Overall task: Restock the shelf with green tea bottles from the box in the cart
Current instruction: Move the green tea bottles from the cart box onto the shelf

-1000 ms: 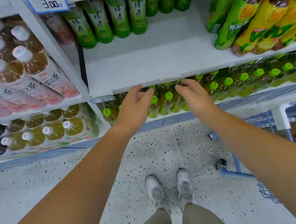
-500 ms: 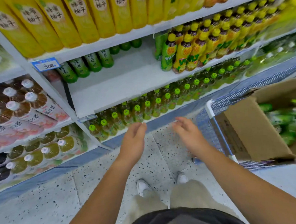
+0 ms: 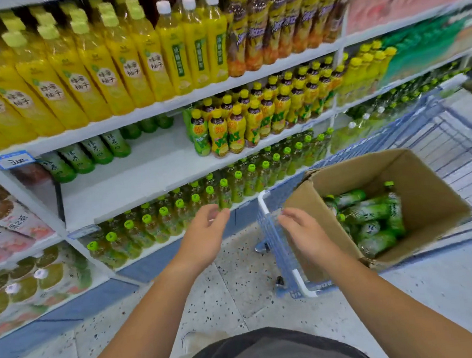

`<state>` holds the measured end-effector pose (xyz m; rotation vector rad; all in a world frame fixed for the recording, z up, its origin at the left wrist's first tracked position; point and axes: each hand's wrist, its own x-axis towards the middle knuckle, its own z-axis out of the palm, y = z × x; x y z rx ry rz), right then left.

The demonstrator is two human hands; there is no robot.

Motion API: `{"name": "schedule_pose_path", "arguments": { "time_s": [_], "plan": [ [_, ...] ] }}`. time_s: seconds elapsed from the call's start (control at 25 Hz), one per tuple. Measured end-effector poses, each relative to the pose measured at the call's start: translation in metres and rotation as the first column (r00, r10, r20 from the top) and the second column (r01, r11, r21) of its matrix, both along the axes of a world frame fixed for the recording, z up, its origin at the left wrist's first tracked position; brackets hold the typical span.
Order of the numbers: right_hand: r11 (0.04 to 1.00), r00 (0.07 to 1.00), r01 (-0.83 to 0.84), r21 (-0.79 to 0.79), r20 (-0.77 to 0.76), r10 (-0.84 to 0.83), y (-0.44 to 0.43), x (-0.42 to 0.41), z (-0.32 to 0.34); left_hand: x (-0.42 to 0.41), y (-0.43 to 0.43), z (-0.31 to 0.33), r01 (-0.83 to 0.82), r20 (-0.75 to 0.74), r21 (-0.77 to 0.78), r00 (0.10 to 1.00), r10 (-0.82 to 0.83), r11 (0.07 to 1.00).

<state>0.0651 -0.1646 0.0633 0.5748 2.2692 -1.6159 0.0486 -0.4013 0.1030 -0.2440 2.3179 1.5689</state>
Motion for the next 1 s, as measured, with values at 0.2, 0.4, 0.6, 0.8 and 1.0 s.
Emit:
{"name": "schedule_pose_path", "arguments": {
  "time_s": [0.2,0.4,0.6,0.8,1.0],
  "plan": [
    [0.999,1.0,0.022,0.043,0.001,-0.022,0.098,0.012,-0.003,0.01,0.106,-0.003,0.042,0.026,0.005,0.999,-0.042,0.999],
    [0.996,0.995,0.085,0.014,0.054,-0.086,0.184,0.021,-0.004,0.012,0.193,-0.004,0.118,0.075,0.01,0.99,-0.118,0.993],
    [0.983,0.973,0.181,0.026,0.139,-0.182,0.237,0.034,-0.016,-0.002,0.245,-0.013,0.253,0.17,-0.017,0.954,-0.247,0.967],
    [0.941,0.923,0.332,0.059,0.183,-0.337,0.275,0.051,-0.029,-0.038,0.295,-0.04,0.382,0.304,0.051,0.874,-0.379,0.923],
    [0.883,0.861,0.46,0.098,0.193,-0.47,0.305,0.052,-0.032,-0.065,0.355,-0.068,0.408,0.431,0.039,0.817,-0.384,0.912]
  ]
}}
